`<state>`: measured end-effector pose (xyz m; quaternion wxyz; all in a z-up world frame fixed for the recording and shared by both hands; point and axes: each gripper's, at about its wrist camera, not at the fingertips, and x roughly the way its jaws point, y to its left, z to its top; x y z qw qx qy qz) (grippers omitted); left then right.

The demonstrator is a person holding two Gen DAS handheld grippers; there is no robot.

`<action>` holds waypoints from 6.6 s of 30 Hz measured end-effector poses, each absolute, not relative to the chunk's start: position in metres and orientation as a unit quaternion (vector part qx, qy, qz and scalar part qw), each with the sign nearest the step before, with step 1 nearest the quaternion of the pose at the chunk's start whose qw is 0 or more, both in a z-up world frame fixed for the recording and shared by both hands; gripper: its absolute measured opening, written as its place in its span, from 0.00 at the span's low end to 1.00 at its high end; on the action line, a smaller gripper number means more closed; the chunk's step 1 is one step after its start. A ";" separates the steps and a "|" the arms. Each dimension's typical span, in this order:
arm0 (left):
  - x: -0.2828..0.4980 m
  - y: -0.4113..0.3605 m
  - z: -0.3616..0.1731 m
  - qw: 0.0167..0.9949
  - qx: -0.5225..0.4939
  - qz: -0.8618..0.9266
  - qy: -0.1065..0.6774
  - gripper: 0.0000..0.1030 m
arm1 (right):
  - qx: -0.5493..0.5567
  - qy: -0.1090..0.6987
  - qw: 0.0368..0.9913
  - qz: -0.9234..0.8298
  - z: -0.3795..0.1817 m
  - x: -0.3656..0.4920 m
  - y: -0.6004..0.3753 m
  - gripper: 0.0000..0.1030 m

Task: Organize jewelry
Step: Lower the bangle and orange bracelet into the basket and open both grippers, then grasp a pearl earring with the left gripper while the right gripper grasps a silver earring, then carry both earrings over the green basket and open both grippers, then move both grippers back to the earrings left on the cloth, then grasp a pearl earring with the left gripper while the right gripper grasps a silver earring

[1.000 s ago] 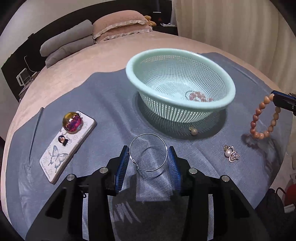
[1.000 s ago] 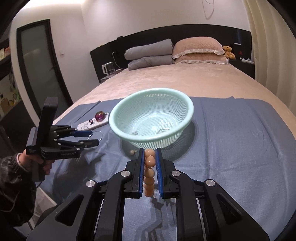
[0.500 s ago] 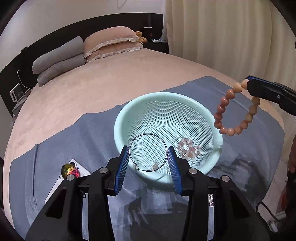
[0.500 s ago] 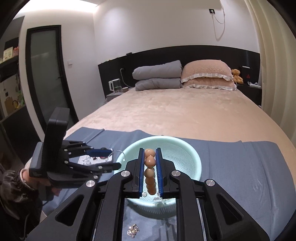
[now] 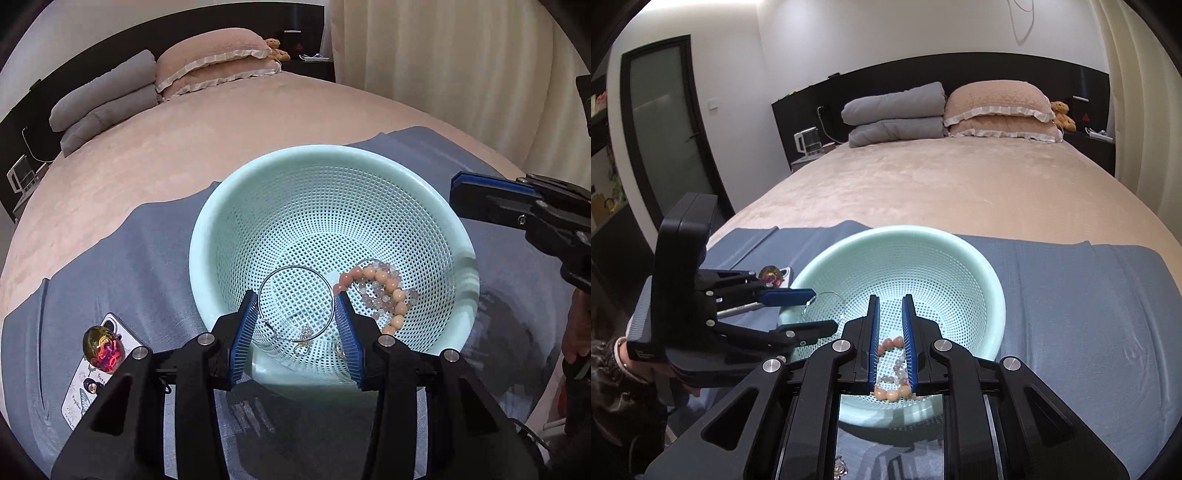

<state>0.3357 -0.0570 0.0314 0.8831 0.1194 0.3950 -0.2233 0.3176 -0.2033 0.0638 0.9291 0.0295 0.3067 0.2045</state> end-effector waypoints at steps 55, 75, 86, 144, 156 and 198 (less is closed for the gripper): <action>0.291 -0.080 -0.041 0.864 0.098 -0.239 0.432 0.33 | -0.054 0.352 0.907 0.225 -0.035 0.204 -0.178 0.08; 0.252 -0.042 -0.009 0.859 0.038 -0.253 0.443 0.11 | -0.025 0.321 0.931 0.173 0.011 0.187 -0.220 0.08; 0.256 -0.038 0.071 0.888 0.076 -0.232 0.391 0.11 | -0.055 0.223 0.958 0.175 0.084 0.221 -0.219 0.08; 0.262 -0.088 -0.005 0.845 0.152 -0.298 0.417 0.69 | -0.100 0.339 0.893 0.278 -0.024 0.202 -0.161 0.54; 0.272 -0.098 -0.028 0.819 0.141 -0.332 0.446 0.56 | -0.094 0.332 0.899 0.270 -0.040 0.206 -0.159 0.49; 0.271 -0.037 -0.040 0.822 0.024 -0.303 0.481 0.11 | -0.069 0.321 0.908 0.261 -0.035 0.194 -0.164 0.05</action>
